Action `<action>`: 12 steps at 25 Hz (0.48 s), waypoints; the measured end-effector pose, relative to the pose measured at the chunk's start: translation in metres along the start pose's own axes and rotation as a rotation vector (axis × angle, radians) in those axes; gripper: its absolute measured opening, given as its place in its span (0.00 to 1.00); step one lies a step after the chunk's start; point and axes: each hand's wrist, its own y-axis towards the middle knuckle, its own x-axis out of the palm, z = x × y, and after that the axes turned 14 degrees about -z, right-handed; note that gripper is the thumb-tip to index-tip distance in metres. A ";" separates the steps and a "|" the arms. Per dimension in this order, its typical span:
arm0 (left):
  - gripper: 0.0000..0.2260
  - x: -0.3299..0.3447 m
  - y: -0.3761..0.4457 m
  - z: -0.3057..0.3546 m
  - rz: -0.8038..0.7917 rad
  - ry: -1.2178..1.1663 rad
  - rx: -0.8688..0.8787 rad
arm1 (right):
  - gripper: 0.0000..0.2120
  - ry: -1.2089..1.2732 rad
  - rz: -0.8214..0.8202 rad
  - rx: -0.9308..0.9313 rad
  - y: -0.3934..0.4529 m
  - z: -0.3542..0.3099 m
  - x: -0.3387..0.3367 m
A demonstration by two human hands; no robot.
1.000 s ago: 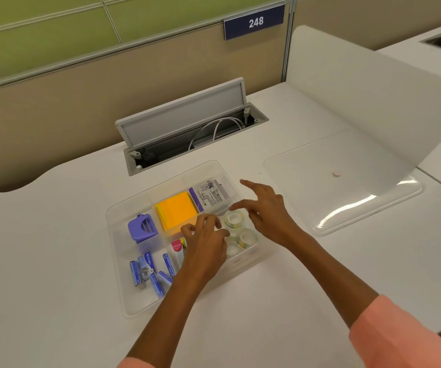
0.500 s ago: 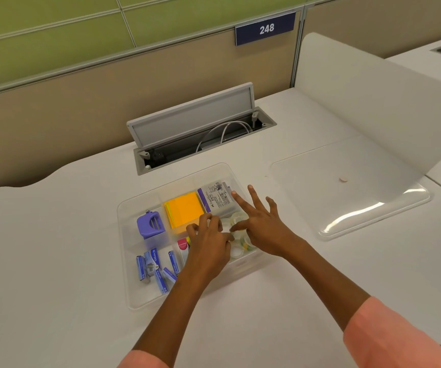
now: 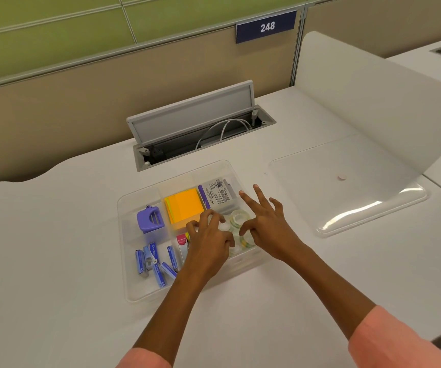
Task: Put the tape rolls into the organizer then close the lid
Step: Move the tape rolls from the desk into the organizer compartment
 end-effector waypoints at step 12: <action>0.11 -0.003 -0.002 0.006 -0.054 0.055 -0.094 | 0.10 -0.030 0.069 -0.099 -0.001 0.000 0.007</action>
